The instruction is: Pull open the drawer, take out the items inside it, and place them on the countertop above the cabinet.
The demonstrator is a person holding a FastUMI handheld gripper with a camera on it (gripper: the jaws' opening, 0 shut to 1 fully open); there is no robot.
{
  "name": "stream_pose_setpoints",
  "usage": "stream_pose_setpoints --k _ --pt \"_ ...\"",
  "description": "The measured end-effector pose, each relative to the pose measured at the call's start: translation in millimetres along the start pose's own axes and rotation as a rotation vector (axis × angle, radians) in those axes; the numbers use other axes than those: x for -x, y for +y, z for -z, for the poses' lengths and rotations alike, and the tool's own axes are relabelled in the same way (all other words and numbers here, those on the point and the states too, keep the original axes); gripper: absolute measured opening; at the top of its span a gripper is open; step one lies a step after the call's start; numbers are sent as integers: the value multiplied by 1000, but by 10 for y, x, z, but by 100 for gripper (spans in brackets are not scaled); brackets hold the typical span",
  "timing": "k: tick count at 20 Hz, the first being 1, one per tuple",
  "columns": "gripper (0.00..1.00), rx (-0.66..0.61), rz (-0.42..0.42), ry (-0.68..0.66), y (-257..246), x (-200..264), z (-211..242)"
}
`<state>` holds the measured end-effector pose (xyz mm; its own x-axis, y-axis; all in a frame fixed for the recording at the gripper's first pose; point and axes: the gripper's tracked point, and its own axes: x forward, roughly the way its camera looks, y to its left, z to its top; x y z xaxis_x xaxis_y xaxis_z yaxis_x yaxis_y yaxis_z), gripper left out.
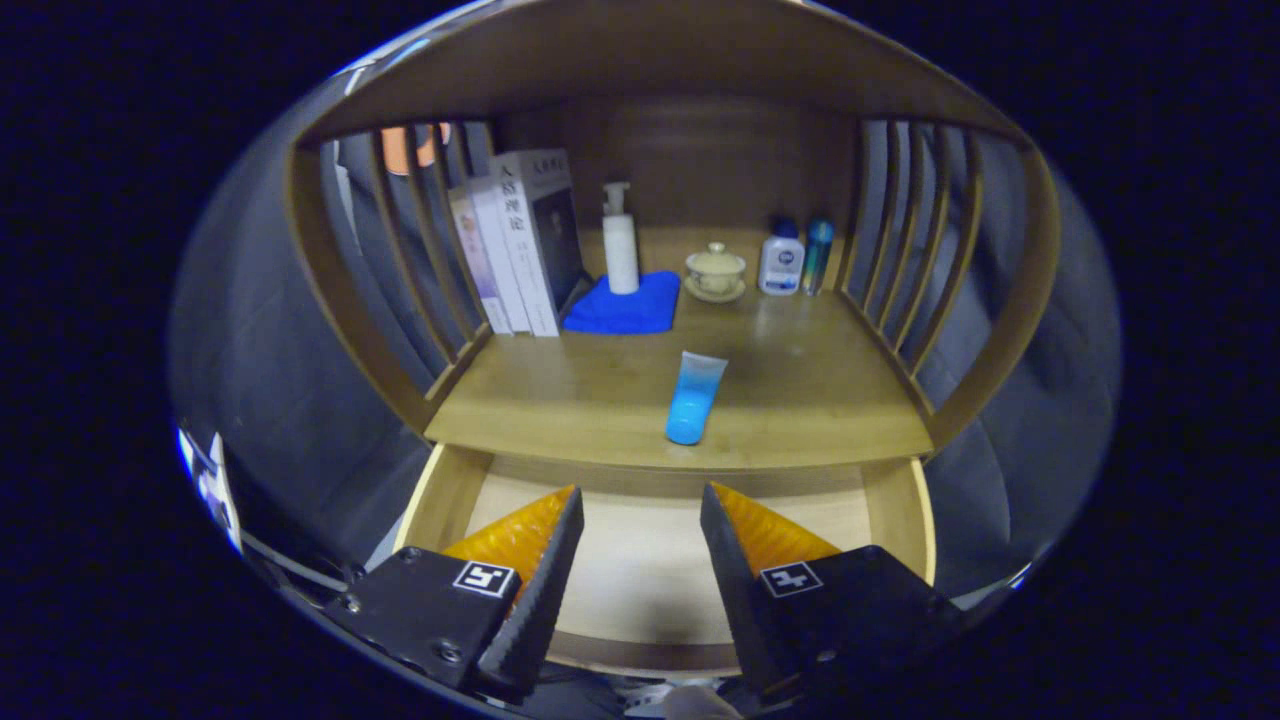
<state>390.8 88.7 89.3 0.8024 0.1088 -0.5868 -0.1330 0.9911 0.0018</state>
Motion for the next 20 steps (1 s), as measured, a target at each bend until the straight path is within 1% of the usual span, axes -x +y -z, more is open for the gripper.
stream_pose_setpoints --k 4,7,10,15,18,20 --pt "77 16 16 -174 63 527 125" --pt "81 4 31 -297 47 862 175" --pt "100 -16 42 -398 -46 1124 295" --pt "99 -60 13 -508 -162 1370 639" --pt "100 -86 -15 -547 -214 1390 861" --pt "100 -81 -12 -569 -271 1370 981"
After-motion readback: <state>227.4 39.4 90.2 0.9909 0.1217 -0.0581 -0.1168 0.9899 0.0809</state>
